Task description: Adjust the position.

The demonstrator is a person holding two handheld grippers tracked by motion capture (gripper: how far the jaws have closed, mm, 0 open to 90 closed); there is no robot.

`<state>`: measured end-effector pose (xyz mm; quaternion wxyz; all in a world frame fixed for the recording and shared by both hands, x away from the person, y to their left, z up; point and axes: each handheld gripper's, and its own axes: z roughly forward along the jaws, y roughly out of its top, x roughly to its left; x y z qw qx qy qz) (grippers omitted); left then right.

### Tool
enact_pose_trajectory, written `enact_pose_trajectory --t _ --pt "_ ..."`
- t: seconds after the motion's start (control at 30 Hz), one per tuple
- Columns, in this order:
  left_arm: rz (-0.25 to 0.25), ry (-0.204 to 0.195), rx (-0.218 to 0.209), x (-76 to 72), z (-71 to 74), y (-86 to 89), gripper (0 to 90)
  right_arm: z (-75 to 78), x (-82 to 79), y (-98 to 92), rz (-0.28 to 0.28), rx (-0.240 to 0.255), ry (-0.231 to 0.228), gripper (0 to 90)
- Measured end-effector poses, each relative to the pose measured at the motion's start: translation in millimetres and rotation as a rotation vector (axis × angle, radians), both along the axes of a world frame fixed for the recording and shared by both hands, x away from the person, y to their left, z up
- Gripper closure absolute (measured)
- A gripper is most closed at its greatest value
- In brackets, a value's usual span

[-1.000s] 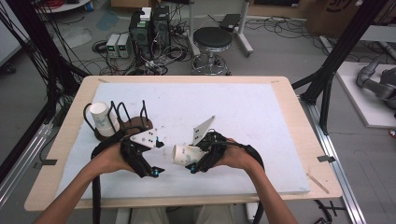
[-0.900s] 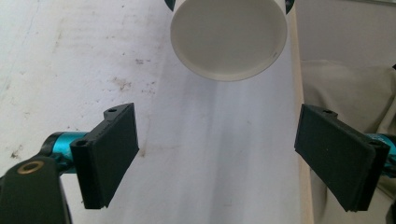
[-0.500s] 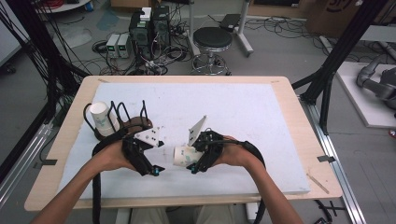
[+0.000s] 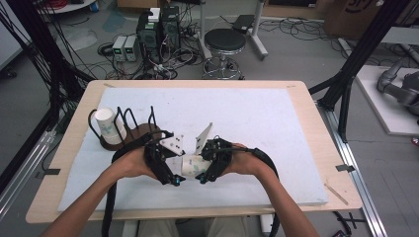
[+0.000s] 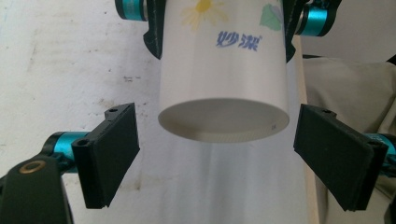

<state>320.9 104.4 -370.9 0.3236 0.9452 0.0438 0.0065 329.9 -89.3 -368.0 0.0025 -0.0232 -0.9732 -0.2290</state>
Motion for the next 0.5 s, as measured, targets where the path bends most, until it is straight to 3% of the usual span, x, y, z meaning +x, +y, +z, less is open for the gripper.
enact_pose_trajectory --t 0.27,0.5 --pt "-0.012 0.005 0.015 1.5 -1.5 -8.0 17.4 -0.2 0.4 0.4 0.002 -0.003 0.0 29.2" --pt "-0.02 0.016 0.017 3.9 -2.7 -9.8 26.8 -0.5 1.3 0.7 0.0 -0.002 -0.005 29.3"
